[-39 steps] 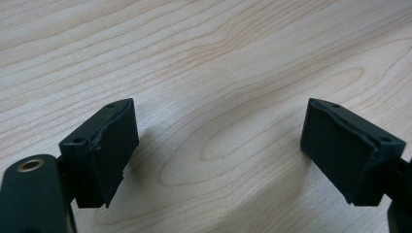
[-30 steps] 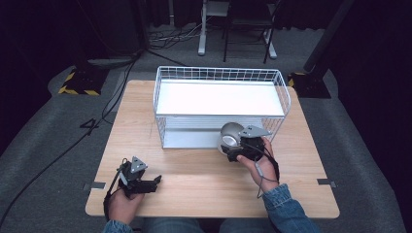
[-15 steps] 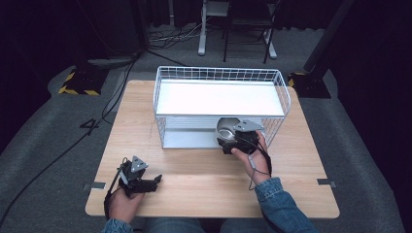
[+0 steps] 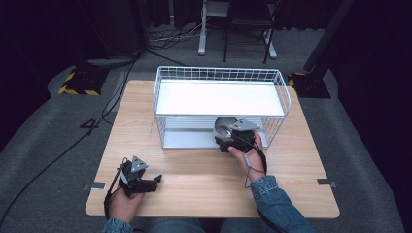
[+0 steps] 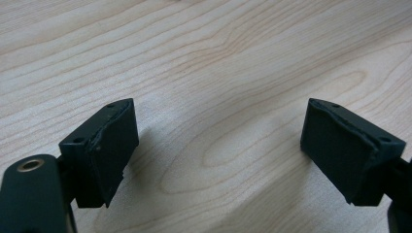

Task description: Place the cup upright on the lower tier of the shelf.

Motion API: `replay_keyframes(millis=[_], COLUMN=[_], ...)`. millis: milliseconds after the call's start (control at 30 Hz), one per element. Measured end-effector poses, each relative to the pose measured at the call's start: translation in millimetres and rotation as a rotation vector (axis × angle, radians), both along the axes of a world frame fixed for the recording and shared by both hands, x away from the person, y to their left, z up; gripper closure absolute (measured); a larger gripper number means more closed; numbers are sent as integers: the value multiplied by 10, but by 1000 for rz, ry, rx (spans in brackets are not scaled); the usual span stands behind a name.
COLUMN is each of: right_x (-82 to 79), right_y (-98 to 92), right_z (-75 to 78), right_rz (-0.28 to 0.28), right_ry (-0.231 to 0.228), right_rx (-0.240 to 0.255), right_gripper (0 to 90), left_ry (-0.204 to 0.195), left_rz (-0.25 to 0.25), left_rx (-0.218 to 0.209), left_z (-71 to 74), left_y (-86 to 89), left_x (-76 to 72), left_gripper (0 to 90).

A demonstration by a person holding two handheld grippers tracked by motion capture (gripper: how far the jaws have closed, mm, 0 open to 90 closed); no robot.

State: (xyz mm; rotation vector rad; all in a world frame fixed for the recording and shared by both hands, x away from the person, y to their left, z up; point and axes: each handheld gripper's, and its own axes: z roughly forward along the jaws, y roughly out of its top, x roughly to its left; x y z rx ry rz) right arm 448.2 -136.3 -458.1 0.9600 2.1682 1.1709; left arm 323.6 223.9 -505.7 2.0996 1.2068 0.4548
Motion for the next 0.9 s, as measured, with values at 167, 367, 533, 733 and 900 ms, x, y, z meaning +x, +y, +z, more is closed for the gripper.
replay_keyframes(millis=[167, 367, 533, 733, 900], right_x=[41, 79, 100, 125, 97], right_y=[-3, -13, -26, -33, -14], right_z=[-44, -57, -56, -68, -56], right_rz=[-9, -13, -9, 11, 10], right_ry=[-5, -9, 12, -3, -8], right_rx=[20, 34, 45, 55, 90], right_gripper=[79, 78, 77, 62, 31], left_ry=[2, 1, 1, 2, 2], left_rz=[-1, -1, -1, -1, -1], left_rx=[2, 2, 2, 2, 1], left_z=[1, 1, 1, 1, 1], left_y=[2, 1, 1, 1, 1], left_x=[-1, -1, -1, -1, -1], left_gripper=[141, 141, 141, 141, 141])
